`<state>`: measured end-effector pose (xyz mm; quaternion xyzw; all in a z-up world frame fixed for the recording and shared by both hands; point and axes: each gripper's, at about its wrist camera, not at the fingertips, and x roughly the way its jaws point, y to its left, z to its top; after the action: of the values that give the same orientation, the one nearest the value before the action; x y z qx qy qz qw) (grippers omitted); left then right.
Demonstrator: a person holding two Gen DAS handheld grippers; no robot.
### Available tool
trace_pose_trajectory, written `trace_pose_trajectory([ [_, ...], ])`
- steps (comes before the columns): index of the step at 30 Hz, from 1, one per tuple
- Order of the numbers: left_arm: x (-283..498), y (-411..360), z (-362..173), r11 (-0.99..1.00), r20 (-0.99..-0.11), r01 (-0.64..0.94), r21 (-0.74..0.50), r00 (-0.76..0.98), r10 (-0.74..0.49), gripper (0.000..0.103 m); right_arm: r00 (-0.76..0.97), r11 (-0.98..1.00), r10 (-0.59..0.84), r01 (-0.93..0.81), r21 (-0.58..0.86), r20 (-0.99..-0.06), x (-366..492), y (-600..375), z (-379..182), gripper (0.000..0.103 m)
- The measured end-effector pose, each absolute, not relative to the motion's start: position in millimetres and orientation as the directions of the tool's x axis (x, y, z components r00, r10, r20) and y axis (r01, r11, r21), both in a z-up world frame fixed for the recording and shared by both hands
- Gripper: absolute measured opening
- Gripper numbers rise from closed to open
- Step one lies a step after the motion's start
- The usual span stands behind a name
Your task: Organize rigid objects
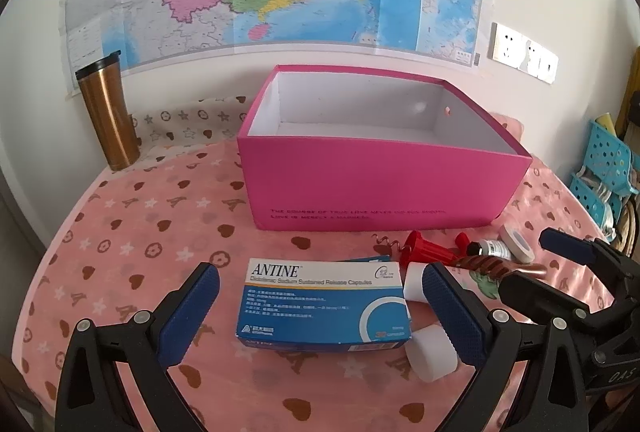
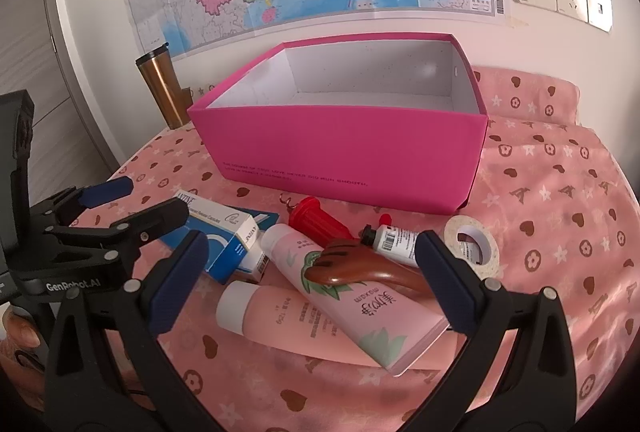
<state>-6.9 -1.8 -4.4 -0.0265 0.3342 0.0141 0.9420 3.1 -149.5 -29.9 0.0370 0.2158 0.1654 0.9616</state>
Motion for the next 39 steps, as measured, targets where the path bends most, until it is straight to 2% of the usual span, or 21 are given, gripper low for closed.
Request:
trace_pose_trajectory([
  [14, -6.0, -8.5, -7.2, 0.999, -0.635, -0.031, -0.036, 0.773, 0.001, 0.103, 0.856, 0.942, 0.336, -0.303, 0.147, -0.392, 0.6, -153.8, -31.6, 0.103],
  [25, 1.2, -24.8, -12.9, 0.995, -0.66, 0.073, -0.06, 0.745, -0.095, 0.103, 0.867, 0.949, 0.306, -0.244, 0.199, -0.394, -2.3, -193.1, -36.8, 0.102],
  [31, 5.9, -47.8, -10.1, 0.979, -0.667, 0.19, -0.07, 0.722, -0.188, 0.099, 0.857, 0.934, 0.293, -0.162, 0.318, -0.424, -1.4, -242.1, -51.1, 0.096],
  [39, 21.3, -90.0, -11.1, 0.928, -0.704, 0.363, -0.084, 0.638, -0.314, 0.08, 0.81, 0.876, 0.367, -0.135, 0.463, -0.458, 11.0, -280.7, -75.8, 0.072],
])
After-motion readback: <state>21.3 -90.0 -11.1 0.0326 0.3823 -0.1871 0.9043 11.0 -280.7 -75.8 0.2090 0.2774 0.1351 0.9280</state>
